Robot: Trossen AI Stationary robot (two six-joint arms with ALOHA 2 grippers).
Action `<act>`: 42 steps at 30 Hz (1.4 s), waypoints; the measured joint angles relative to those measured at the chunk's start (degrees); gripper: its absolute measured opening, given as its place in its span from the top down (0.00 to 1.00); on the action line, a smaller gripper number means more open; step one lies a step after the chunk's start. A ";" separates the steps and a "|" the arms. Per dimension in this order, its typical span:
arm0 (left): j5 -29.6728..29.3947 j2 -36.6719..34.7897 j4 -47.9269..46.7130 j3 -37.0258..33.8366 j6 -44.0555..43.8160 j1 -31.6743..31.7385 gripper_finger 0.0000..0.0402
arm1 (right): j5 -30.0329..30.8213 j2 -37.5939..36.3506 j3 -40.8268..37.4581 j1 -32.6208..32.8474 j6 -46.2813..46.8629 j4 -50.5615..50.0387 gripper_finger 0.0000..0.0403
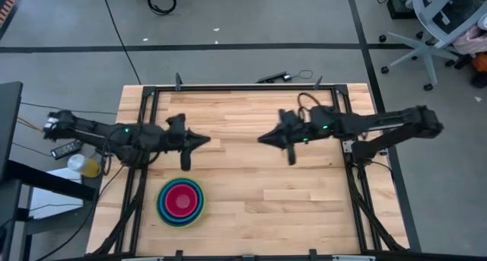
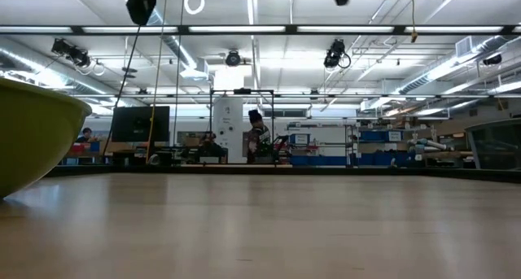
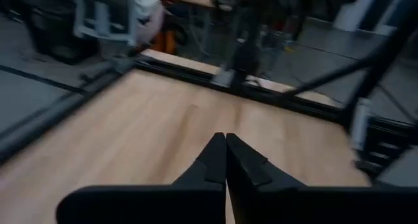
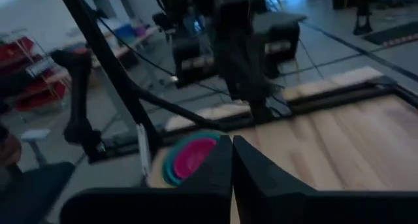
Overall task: Nest bowls inside each other
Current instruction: Return to Home Position
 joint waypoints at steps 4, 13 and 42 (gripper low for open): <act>0.71 -3.74 -3.68 -0.92 4.65 5.14 0.99 | 0.38 -9.46 -6.59 -2.32 -4.00 0.01 0.96; 3.16 -22.83 -1.50 -15.36 7.23 6.59 1.00 | 0.34 -28.51 -24.34 -6.76 -10.28 4.45 0.99; 7.98 -47.87 -5.50 -31.76 10.30 6.59 1.00 | -6.19 -58.49 -50.60 -13.51 -4.46 7.12 1.00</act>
